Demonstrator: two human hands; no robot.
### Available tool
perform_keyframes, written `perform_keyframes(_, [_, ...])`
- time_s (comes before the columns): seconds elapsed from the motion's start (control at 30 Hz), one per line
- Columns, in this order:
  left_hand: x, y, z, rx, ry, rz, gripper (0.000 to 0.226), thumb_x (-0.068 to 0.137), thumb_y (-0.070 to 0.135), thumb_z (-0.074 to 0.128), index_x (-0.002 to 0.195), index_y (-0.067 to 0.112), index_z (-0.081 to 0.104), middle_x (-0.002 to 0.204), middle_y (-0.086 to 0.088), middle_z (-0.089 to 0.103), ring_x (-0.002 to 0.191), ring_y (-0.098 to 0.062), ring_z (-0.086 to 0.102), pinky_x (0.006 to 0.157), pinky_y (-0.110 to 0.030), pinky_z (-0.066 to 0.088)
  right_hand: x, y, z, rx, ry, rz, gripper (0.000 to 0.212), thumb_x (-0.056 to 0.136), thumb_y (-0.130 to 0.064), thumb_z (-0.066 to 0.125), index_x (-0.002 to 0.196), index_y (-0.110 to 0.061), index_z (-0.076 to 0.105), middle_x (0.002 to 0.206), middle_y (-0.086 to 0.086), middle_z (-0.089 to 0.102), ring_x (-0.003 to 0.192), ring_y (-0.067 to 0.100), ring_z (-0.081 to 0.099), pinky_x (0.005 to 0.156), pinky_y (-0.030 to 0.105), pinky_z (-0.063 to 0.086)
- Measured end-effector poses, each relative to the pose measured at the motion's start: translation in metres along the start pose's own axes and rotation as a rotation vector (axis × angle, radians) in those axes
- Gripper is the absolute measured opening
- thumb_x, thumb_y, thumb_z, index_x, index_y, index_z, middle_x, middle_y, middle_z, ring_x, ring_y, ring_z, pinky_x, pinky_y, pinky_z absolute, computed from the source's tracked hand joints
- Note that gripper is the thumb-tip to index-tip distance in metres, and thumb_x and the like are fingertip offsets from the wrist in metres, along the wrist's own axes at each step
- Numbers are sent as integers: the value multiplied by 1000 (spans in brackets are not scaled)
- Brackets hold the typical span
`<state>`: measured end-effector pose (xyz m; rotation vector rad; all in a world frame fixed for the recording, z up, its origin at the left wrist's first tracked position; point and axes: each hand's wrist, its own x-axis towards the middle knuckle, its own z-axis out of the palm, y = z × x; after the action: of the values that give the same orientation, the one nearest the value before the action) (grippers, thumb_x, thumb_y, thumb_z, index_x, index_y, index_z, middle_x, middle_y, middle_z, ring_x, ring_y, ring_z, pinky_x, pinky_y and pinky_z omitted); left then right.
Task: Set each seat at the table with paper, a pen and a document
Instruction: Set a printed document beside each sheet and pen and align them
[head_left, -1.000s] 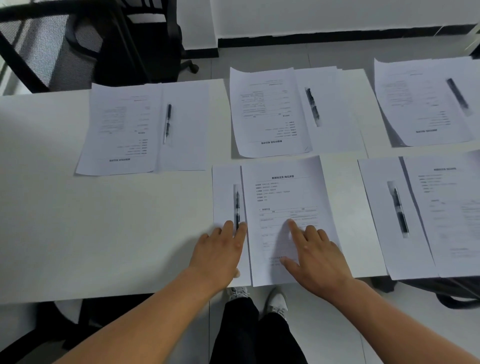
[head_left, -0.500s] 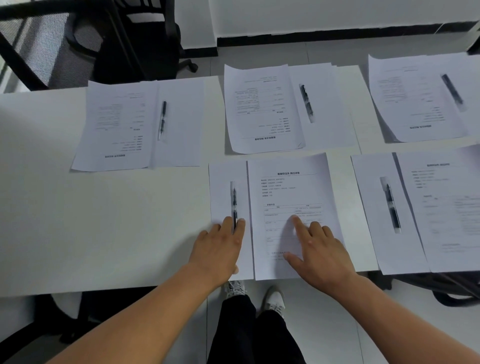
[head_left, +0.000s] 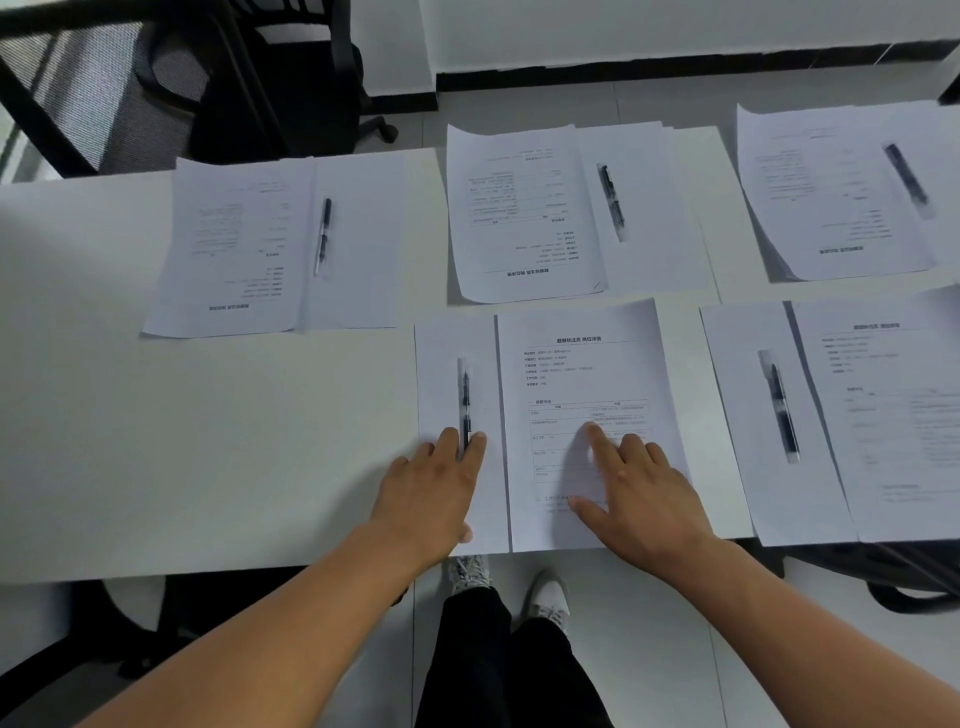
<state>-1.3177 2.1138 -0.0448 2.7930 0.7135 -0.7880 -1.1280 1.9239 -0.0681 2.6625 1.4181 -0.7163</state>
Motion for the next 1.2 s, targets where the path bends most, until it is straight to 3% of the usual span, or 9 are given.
perform_keyframes(1.2, [-1, -2, 3, -10, 20, -6, 119, 88, 48, 87, 171, 23, 6, 144, -6, 39, 126, -26, 53, 98, -41, 53, -1, -1, -2, -4, -5, 1, 92, 98, -69, 48, 168, -25, 8, 144, 7, 49, 127, 28, 51, 95, 42, 56])
